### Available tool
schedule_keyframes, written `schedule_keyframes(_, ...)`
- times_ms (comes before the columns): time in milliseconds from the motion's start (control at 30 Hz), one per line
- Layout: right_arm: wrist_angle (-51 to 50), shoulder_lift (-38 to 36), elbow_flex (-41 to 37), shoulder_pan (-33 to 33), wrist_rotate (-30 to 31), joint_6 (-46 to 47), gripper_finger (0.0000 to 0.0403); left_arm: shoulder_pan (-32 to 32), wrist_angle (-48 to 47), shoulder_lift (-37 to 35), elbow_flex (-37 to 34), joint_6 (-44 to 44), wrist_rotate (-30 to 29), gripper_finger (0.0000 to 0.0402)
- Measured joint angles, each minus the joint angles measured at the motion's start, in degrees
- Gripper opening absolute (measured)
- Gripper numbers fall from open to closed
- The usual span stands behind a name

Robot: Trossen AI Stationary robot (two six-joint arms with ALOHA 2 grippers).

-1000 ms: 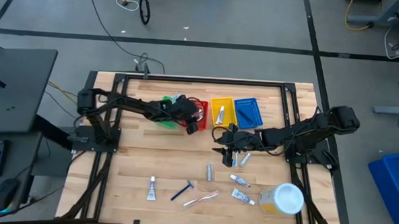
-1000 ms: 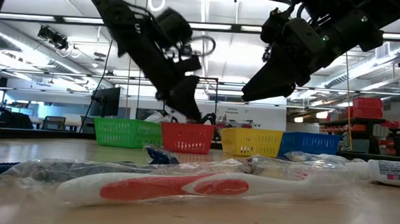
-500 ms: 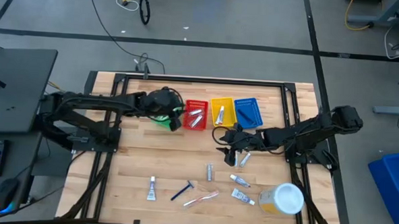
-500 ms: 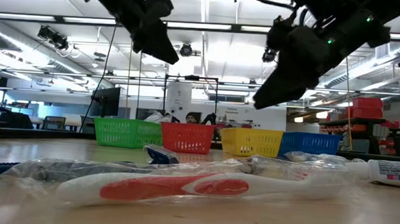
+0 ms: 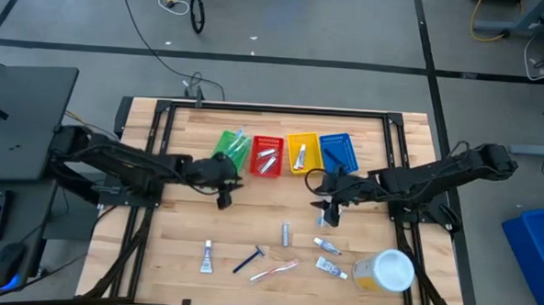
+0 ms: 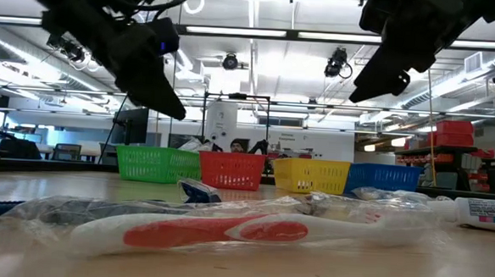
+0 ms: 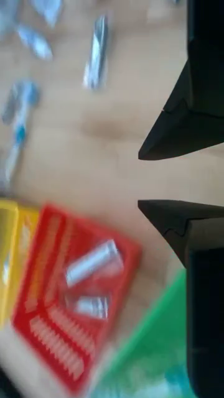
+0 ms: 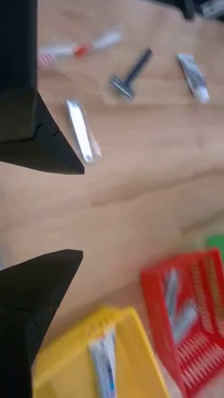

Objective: Pick & Place Travel size toiletries
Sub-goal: Put the white toothpaste into the yellow bin

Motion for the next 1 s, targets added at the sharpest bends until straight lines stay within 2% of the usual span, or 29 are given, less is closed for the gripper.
schedule_keyframes(133,-1.4,0.3,0.0,0.1,-2.6,3.4,0.0218,-3.1,6.6,0.0,-3.3,-2.1,-0.4,0.012)
schedule_keyframes(300,-5.7,0.6,0.0,0.6,-4.7,8.6,0.0214,-5.0,7.2,0.0,-3.9,-2.9,-2.5,0.012)
schedule_keyframes(433,-4.6,2.0,0.0,3.1,-12.2,14.4,0.0208,-5.2,7.3,0.0,-3.9,-3.3,-3.6,0.012)
schedule_keyframes(633,1.7,6.6,0.0,9.3,-16.9,17.5,0.0204,-5.2,9.1,0.0,-3.9,-4.3,-4.4,0.012)
schedule_keyframes(800,-3.9,8.8,4.5,9.6,-16.8,18.1,0.0201,-5.2,11.6,0.0,-3.9,-3.9,-7.4,0.012)
schedule_keyframes(1000,-14.7,13.4,12.4,10.3,-18.6,22.0,0.0198,-5.2,13.2,0.0,-3.9,-4.8,-7.6,0.012)
